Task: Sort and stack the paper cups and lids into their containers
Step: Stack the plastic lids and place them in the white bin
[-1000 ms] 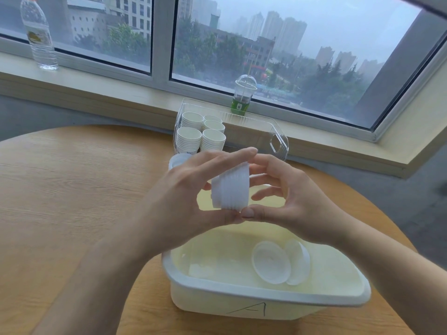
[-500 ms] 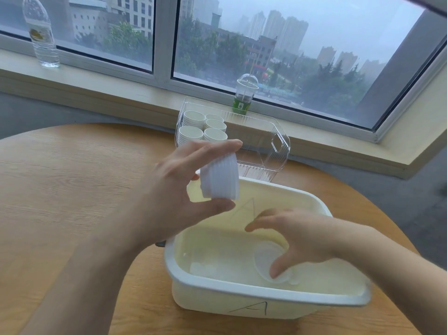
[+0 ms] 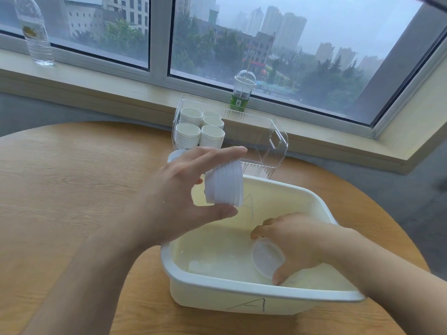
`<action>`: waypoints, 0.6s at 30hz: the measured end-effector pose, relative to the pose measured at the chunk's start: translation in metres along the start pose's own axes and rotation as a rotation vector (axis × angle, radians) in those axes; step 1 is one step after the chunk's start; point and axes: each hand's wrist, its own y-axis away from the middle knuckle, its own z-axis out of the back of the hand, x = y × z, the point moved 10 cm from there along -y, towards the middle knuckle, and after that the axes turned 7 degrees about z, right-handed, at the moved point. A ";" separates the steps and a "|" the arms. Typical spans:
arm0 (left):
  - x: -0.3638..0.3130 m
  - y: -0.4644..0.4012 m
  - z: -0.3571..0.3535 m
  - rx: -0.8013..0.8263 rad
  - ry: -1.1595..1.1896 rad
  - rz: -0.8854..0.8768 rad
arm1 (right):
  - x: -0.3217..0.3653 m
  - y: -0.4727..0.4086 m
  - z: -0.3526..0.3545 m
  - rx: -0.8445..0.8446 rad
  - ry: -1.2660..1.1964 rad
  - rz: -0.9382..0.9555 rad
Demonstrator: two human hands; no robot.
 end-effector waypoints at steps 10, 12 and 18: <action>0.000 0.000 -0.001 0.010 -0.025 0.002 | 0.011 -0.001 0.004 -0.005 0.096 0.018; 0.000 0.000 -0.001 0.006 -0.031 0.003 | 0.011 -0.001 0.005 -0.022 0.095 0.012; 0.000 0.001 0.002 -0.008 -0.028 -0.007 | 0.008 0.019 0.041 -0.273 -0.322 0.052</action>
